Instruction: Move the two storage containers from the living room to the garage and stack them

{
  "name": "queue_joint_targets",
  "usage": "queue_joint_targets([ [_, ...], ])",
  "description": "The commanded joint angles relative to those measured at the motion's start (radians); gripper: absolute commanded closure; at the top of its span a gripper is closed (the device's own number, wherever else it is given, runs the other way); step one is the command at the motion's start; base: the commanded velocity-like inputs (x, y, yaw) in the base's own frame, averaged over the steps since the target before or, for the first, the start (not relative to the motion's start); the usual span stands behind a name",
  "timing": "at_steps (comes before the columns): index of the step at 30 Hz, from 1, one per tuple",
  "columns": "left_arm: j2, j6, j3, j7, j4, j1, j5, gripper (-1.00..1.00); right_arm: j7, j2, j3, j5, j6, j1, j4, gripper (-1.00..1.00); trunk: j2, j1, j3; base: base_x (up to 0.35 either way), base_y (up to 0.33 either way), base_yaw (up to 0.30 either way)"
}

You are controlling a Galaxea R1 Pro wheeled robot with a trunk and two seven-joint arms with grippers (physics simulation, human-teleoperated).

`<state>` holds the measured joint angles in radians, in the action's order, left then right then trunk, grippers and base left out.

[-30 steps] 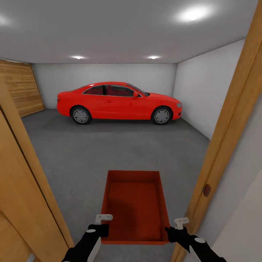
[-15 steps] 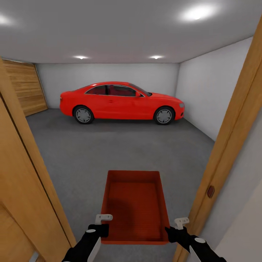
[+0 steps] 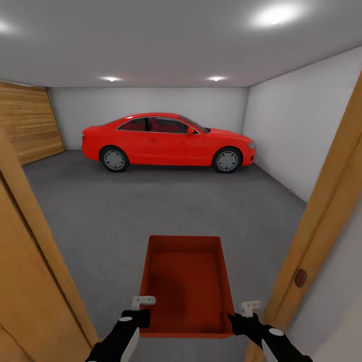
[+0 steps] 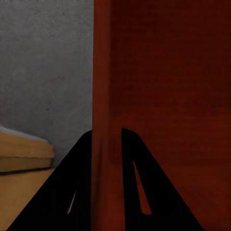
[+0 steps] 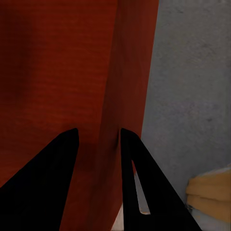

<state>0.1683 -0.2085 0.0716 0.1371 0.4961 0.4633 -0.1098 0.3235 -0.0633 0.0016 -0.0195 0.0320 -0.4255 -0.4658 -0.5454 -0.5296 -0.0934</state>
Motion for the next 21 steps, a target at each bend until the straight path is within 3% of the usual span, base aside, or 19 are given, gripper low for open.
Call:
queue_joint_targets([
  [1, 0.002, -0.008, 0.054, 0.002, 0.039, 0.002, -0.011, 1.0, 0.002, -0.001, 0.01, 0.012, 0.003, 0.001, -0.002, 1.0, -0.002, -0.001, -0.002, 0.32, 0.0, 0.0],
  [5, 0.001, -0.008, 0.054, 0.002, 0.039, 0.002, -0.011, 1.0, 0.002, -0.001, 0.011, 0.012, 0.003, 0.001, -0.002, 1.0, -0.002, -0.001, -0.002, 0.28, 0.0, 0.0],
  [16, 0.002, -0.008, 0.054, 0.002, 0.039, 0.002, -0.011, 1.0, 0.002, -0.001, 0.011, 0.012, 0.003, 0.001, -0.002, 1.0, -0.002, -0.001, -0.002, 0.029, 0.0, 0.0],
  [21, 0.002, -0.008, 0.054, 0.002, 0.039, 0.002, -0.011, 1.0, 0.002, -0.001, 0.011, 0.012, 0.003, 0.001, -0.002, 1.0, -0.002, -0.001, -0.002, 0.213, 0.0, 0.0],
])
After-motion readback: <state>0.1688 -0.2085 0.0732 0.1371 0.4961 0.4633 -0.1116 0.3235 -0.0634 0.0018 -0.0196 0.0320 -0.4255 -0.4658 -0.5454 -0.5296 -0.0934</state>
